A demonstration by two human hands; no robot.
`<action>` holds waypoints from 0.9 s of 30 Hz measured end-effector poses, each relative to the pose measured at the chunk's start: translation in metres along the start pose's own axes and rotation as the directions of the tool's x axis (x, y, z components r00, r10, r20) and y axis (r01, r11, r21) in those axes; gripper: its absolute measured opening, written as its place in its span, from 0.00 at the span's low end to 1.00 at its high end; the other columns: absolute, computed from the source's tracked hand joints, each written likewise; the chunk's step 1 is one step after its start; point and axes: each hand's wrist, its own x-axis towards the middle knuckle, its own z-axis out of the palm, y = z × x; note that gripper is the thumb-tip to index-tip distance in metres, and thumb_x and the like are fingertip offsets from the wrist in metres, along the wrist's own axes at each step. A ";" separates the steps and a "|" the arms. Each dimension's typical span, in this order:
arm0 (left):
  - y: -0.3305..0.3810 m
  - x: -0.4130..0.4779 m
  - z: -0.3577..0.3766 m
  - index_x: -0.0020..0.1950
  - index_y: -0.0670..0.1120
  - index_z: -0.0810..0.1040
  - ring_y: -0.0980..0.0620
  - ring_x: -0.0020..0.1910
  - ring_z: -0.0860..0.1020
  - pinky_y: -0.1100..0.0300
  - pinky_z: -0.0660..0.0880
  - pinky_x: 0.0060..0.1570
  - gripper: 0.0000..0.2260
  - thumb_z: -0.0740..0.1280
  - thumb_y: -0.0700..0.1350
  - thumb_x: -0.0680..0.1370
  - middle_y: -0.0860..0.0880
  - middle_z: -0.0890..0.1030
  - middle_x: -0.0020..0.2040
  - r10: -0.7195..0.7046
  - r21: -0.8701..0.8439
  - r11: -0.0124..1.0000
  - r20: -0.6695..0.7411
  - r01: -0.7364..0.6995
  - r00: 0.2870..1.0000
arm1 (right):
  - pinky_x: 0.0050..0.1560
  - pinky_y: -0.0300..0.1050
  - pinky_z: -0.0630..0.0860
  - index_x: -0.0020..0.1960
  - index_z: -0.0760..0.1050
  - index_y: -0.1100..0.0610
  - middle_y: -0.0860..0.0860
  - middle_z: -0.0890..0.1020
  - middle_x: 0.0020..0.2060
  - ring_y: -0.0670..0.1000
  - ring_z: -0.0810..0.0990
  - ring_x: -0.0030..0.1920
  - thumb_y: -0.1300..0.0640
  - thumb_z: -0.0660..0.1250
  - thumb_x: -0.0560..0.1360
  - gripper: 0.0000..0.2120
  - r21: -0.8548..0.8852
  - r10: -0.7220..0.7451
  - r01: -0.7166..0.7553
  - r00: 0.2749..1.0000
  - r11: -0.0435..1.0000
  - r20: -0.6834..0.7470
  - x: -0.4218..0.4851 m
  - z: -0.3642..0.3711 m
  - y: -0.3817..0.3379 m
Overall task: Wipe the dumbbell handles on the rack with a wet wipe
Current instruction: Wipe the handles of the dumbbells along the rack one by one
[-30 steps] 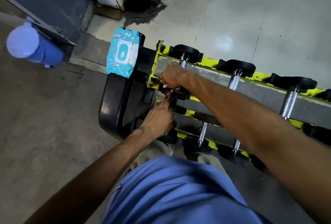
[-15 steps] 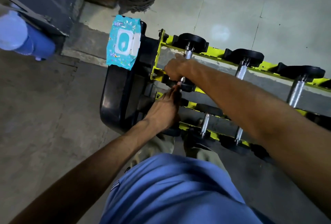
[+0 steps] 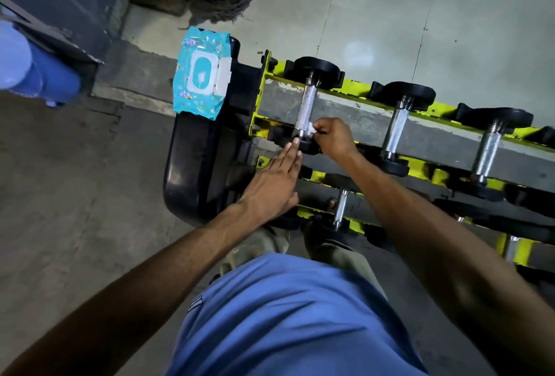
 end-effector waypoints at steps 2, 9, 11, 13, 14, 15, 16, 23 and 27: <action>0.000 -0.001 -0.003 0.85 0.37 0.51 0.44 0.85 0.46 0.50 0.58 0.82 0.41 0.66 0.51 0.78 0.39 0.41 0.85 -0.016 -0.019 1.000 0.019 0.016 1.000 | 0.31 0.40 0.67 0.32 0.72 0.54 0.47 0.73 0.27 0.46 0.71 0.28 0.68 0.65 0.74 0.15 0.114 0.075 -0.075 0.997 0.991 0.007 0.004 0.010 -0.009; 0.005 -0.001 -0.024 0.84 0.38 0.55 0.46 0.85 0.50 0.50 0.60 0.81 0.36 0.65 0.53 0.82 0.41 0.45 0.86 -0.065 -0.058 0.996 0.050 0.068 0.997 | 0.32 0.37 0.71 0.41 0.80 0.56 0.50 0.79 0.34 0.45 0.75 0.32 0.67 0.69 0.77 0.09 0.368 0.096 -0.105 0.994 0.924 0.043 -0.024 0.001 -0.011; 0.009 0.002 -0.031 0.83 0.39 0.60 0.46 0.84 0.55 0.49 0.61 0.80 0.33 0.65 0.52 0.83 0.42 0.51 0.86 -0.096 -0.085 0.992 0.008 0.096 0.995 | 0.39 0.38 0.75 0.47 0.82 0.58 0.52 0.82 0.39 0.45 0.78 0.37 0.67 0.70 0.76 0.05 0.444 0.037 -0.059 0.998 0.894 0.060 -0.035 -0.011 -0.009; 0.018 0.004 -0.036 0.82 0.39 0.63 0.45 0.83 0.58 0.49 0.60 0.80 0.31 0.64 0.52 0.83 0.41 0.57 0.85 -0.104 -0.081 0.992 -0.041 0.100 0.994 | 0.47 0.41 0.78 0.49 0.81 0.59 0.53 0.83 0.43 0.47 0.80 0.42 0.68 0.71 0.76 0.06 0.500 -0.019 0.003 0.999 0.866 0.028 -0.043 -0.030 -0.004; 0.025 0.006 -0.038 0.82 0.40 0.64 0.44 0.83 0.59 0.49 0.60 0.80 0.30 0.64 0.51 0.83 0.41 0.58 0.84 -0.093 -0.083 0.993 -0.062 0.087 0.994 | 0.49 0.41 0.78 0.50 0.81 0.60 0.54 0.84 0.45 0.47 0.81 0.43 0.68 0.71 0.76 0.06 0.498 -0.048 0.040 0.999 0.866 0.003 -0.047 -0.043 0.001; 0.033 0.007 -0.039 0.82 0.40 0.65 0.44 0.83 0.60 0.50 0.60 0.80 0.29 0.64 0.51 0.83 0.41 0.59 0.84 -0.073 -0.087 0.994 -0.079 0.066 0.994 | 0.49 0.42 0.78 0.52 0.82 0.60 0.55 0.84 0.46 0.47 0.81 0.43 0.68 0.71 0.76 0.07 0.464 -0.083 0.082 0.996 0.882 -0.019 -0.049 -0.056 0.008; 0.042 0.009 -0.039 0.81 0.40 0.66 0.44 0.82 0.60 0.50 0.60 0.80 0.29 0.65 0.50 0.83 0.42 0.60 0.84 -0.046 -0.093 0.995 -0.091 0.038 0.995 | 0.49 0.43 0.78 0.54 0.82 0.59 0.56 0.85 0.47 0.48 0.81 0.44 0.67 0.71 0.75 0.09 0.401 -0.123 0.130 0.991 0.907 -0.042 -0.051 -0.070 0.016; 0.123 0.043 -0.019 0.83 0.42 0.63 0.45 0.84 0.57 0.52 0.57 0.80 0.31 0.65 0.50 0.83 0.42 0.56 0.85 0.085 -0.131 0.987 -0.043 -0.090 0.995 | 0.48 0.52 0.80 0.54 0.84 0.51 0.54 0.84 0.51 0.59 0.83 0.50 0.62 0.63 0.72 0.16 -0.460 -0.387 0.285 0.911 0.841 -0.144 -0.033 -0.160 0.074; 0.164 0.057 -0.012 0.84 0.42 0.60 0.47 0.84 0.53 0.55 0.54 0.80 0.32 0.65 0.51 0.83 0.43 0.54 0.86 0.065 -0.156 0.986 -0.017 -0.067 0.998 | 0.57 0.54 0.79 0.65 0.79 0.57 0.56 0.78 0.62 0.61 0.79 0.60 0.69 0.64 0.69 0.26 -0.556 -0.464 0.457 0.875 0.694 0.140 -0.034 -0.169 0.092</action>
